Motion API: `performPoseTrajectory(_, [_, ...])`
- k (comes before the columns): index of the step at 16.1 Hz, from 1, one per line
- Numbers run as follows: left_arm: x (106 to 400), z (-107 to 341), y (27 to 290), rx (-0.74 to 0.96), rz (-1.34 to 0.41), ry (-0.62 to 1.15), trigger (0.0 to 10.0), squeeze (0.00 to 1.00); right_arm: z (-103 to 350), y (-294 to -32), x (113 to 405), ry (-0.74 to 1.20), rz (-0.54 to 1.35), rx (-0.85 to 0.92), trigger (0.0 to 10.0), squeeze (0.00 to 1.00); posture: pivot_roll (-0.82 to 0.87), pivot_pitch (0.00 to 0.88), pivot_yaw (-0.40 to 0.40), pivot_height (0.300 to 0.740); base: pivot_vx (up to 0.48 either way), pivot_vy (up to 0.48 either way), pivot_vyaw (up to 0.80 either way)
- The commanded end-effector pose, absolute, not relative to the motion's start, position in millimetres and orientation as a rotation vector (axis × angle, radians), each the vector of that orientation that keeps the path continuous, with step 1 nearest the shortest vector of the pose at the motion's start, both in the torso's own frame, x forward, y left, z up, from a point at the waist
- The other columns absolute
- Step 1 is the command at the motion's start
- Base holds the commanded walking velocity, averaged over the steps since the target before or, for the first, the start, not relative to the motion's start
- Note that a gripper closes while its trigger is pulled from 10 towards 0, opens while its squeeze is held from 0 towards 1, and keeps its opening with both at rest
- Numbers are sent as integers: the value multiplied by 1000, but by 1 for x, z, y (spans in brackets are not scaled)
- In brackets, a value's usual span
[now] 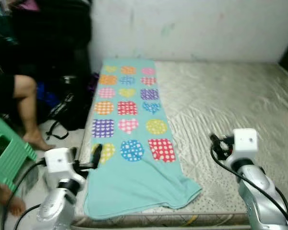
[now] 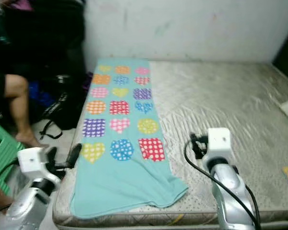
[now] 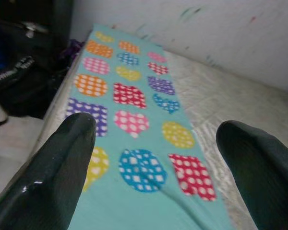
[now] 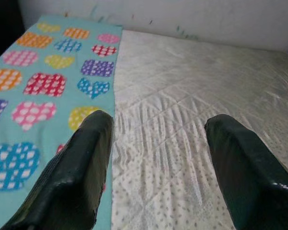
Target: Clean up the room
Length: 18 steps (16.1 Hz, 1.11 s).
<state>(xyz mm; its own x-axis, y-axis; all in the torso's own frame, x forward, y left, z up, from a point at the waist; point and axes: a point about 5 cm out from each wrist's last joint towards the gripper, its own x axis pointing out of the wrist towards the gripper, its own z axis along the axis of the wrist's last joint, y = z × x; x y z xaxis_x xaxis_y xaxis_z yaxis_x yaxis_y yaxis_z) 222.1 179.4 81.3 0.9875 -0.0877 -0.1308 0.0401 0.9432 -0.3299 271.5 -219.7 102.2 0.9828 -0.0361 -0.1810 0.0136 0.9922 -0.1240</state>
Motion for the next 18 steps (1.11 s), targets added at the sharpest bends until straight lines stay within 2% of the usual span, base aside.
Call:
performPoseTrajectory(1, [225,83,173,-346,-73,148,10000,0,104,-228,270,185,-45,-136,10000,0,-91,0,3,740,0,0,0])
performPoseTrajectory(18, [225,81,172,-338,-53,164,10000,0,103,-225,271,190,-30,-147,10000,0,-87,0,-5,740,0,0,0])
